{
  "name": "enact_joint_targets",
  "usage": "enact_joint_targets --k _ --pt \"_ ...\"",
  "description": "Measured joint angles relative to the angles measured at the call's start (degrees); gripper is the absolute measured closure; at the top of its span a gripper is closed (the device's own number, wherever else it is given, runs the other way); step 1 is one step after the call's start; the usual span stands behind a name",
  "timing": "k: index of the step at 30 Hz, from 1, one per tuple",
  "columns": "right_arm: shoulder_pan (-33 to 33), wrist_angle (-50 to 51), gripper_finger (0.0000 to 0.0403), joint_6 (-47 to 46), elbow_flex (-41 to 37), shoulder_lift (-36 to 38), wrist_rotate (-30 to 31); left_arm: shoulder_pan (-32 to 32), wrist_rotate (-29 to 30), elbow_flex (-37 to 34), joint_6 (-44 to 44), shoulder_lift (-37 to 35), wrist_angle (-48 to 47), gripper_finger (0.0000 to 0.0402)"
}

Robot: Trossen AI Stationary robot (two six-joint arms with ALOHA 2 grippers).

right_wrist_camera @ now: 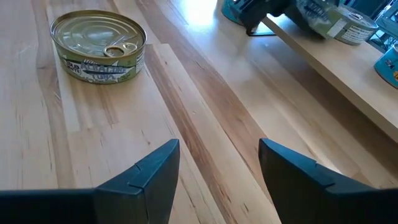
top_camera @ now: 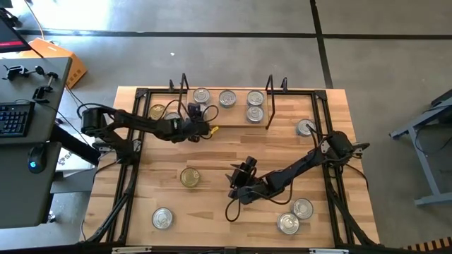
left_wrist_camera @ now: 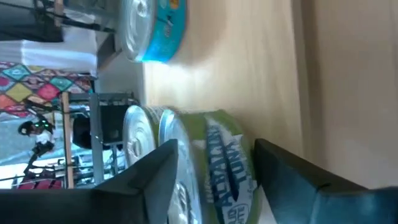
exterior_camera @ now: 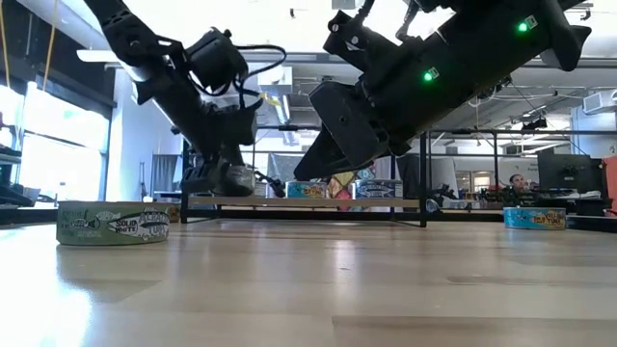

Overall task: Stack canned seafood by type on shelf
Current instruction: Put the green tuna can on the shelf aligned with the other green tuna can, then put the yellow blue tuna can on the shelf aligned with the other yellow blue tuna can

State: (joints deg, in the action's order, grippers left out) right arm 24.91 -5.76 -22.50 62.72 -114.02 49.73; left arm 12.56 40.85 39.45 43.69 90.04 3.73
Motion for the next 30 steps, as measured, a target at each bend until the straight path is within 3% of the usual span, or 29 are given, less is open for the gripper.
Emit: enact_joint_targets --k 8,15,18,24,27,30 --pt "-0.2 0.0 0.0190 0.0 0.0 0.0 0.0 0.0 -4.3 3.5 -3.6 -2.1 -7.3 0.0122" --pt "-0.2 0.0 0.0190 -0.2 0.0 0.0 -0.1 -0.6 -5.3 5.1 -6.3 -5.0 -11.1 0.0108" --pt "-0.1 -0.6 0.0190 0.2 0.0 0.0 -0.7 -2.4 -7.7 5.5 -11.4 -7.0 -13.1 0.0108" --pt "-1.0 -6.4 0.0190 3.3 -1.5 0.0 -4.5 -8.0 -18.5 5.4 -26.1 -8.0 -14.9 0.0108" --pt "-1.7 -14.4 0.0190 5.4 -4.3 0.0 -5.3 -12.9 -19.4 5.1 -32.7 -7.4 -14.0 0.0108" --pt "-2.1 -20.2 0.0190 6.0 -6.3 0.0 -6.1 -18.5 -18.8 1.9 -37.6 -7.4 -6.4 0.0108"
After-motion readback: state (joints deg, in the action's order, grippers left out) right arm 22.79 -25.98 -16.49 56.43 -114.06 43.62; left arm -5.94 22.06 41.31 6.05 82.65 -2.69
